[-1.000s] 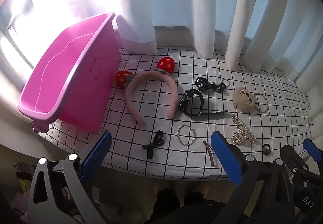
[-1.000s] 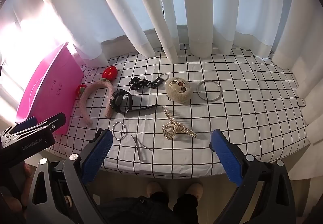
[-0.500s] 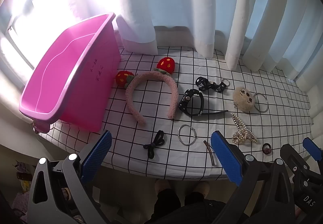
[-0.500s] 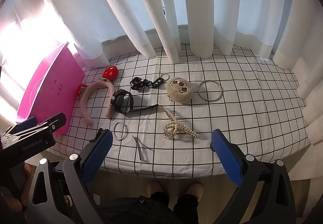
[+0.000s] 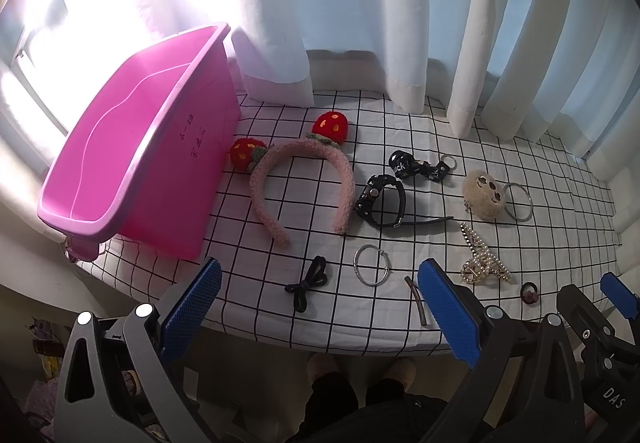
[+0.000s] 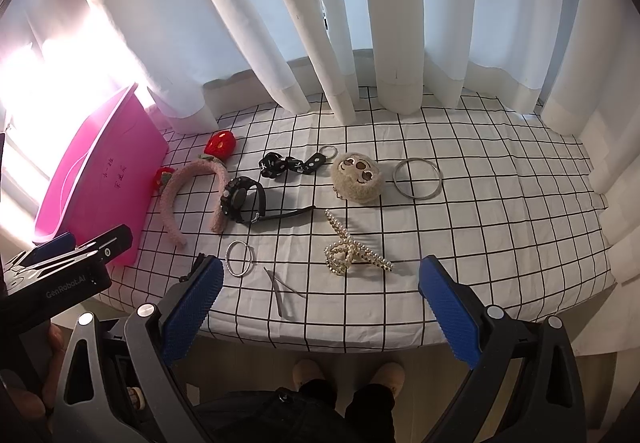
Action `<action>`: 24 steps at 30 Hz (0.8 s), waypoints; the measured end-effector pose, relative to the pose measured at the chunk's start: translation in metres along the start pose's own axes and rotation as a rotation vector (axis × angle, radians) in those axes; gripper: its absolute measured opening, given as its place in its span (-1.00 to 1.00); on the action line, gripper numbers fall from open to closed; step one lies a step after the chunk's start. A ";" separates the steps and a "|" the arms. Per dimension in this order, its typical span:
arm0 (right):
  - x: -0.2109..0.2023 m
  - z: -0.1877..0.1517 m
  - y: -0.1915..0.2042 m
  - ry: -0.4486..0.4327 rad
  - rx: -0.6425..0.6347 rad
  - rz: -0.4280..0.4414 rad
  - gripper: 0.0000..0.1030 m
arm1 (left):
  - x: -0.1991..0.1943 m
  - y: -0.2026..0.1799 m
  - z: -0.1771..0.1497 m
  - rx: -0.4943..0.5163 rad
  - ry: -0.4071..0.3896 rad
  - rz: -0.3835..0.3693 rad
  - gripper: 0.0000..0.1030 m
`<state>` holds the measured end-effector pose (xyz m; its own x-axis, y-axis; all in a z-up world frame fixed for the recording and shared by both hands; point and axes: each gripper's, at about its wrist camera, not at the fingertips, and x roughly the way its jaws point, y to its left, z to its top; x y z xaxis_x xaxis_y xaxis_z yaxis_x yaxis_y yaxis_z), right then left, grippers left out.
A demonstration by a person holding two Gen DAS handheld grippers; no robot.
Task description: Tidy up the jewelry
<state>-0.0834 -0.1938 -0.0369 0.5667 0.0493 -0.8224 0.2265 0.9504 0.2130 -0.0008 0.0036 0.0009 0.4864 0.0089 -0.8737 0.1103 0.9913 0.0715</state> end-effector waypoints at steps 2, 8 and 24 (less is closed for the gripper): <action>0.000 -0.001 0.001 -0.002 0.000 0.000 0.82 | 0.000 0.000 0.000 0.000 0.000 -0.001 0.88; 0.000 -0.001 0.004 -0.004 0.000 0.001 0.82 | 0.000 -0.001 0.000 0.001 0.000 0.000 0.88; 0.008 -0.019 -0.009 -0.014 0.045 0.022 0.82 | 0.027 0.015 -0.016 -0.010 0.068 -0.022 0.88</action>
<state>-0.0958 -0.1966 -0.0557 0.5827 0.0659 -0.8100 0.2492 0.9342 0.2552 0.0004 0.0203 -0.0295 0.4241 -0.0049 -0.9056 0.1115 0.9927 0.0469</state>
